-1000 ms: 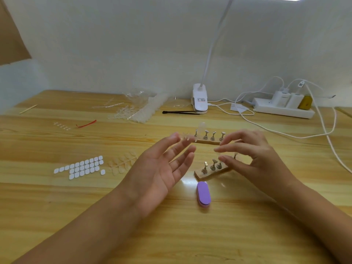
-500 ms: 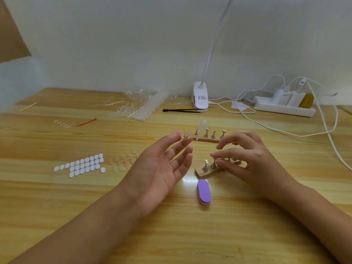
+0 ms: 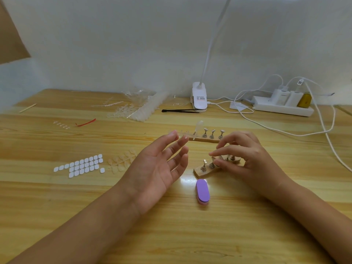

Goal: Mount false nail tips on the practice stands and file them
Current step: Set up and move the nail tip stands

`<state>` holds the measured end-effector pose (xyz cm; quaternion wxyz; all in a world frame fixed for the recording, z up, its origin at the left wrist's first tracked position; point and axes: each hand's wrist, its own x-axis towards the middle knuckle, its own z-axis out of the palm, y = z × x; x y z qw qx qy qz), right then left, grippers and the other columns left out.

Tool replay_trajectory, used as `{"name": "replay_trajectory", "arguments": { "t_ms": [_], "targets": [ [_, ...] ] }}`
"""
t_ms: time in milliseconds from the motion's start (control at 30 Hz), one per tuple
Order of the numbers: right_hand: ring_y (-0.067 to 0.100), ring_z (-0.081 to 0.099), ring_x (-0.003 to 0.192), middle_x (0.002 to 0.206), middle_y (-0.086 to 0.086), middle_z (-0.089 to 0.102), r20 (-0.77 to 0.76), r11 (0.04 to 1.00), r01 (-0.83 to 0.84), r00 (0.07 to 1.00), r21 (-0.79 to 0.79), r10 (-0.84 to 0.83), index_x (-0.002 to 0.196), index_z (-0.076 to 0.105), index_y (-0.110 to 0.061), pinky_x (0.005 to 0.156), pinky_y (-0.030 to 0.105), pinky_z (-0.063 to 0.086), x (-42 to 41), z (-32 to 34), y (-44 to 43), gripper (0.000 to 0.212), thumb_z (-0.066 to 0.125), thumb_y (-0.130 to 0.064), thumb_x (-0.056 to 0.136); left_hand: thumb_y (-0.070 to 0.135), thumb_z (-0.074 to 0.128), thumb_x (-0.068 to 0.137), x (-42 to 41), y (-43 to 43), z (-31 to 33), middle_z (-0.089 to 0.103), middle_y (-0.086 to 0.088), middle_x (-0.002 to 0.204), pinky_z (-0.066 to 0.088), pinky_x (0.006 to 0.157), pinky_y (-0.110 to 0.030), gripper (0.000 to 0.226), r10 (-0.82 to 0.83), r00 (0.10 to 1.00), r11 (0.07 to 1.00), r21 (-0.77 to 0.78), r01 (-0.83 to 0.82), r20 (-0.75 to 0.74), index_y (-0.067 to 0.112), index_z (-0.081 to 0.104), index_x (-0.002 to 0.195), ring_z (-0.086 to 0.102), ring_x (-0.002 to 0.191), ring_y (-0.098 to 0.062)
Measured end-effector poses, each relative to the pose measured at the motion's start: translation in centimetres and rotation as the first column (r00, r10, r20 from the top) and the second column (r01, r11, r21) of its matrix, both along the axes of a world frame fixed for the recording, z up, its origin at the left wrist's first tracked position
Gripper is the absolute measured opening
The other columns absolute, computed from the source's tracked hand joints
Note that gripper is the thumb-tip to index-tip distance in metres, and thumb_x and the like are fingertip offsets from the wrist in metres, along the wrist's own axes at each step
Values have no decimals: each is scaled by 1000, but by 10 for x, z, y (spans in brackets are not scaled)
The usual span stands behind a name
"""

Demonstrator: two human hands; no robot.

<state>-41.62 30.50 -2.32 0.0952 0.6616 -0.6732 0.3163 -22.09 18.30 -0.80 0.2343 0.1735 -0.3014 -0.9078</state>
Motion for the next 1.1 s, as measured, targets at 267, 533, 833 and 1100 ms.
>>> {"name": "replay_trajectory", "arguments": {
  "t_ms": [267, 533, 833, 1100],
  "targets": [
    [13, 50, 114, 105, -12, 64, 260, 1000, 14, 966, -24, -7, 96, 75, -25, 96, 13, 32, -3, 10, 5, 26, 62, -42, 80, 22, 79, 73, 0, -2, -3, 71, -6, 107, 57, 69, -26, 29, -19, 1000, 1000, 3, 19, 2, 15, 64, 98, 66, 81, -16],
    [8, 60, 108, 104, -11, 65, 209, 996, -65, 975, -69, 78, 98, 75, -25, 93, 22, 47, -7, 9, 9, 22, 64, -37, 83, 23, 77, 71, 0, -1, 0, 72, -4, 101, 57, 67, -24, 31, -18, 999, 1000, 7, 18, 27, 17, 63, 98, 65, 78, -14],
    [6, 59, 101, 97, -4, 70, -170, 989, -144, 976, -17, 139, 96, 77, -15, 88, 31, 48, -9, 12, 11, 23, 71, -33, 83, 24, 76, 72, 0, -1, 0, 71, -3, 98, 56, 68, -23, 28, -13, 999, 1000, 10, 13, 37, 16, 63, 95, 64, 77, -13],
    [11, 58, 117, 107, -9, 70, 31, 983, -174, 984, -52, 176, 98, 74, -17, 99, 34, 47, -10, 9, 9, 21, 72, -32, 83, 25, 79, 66, -1, -2, 0, 71, -2, 96, 56, 66, -23, 35, 2, 999, 1000, 7, -2, 49, 16, 63, 96, 64, 76, -12]
  ]
}}
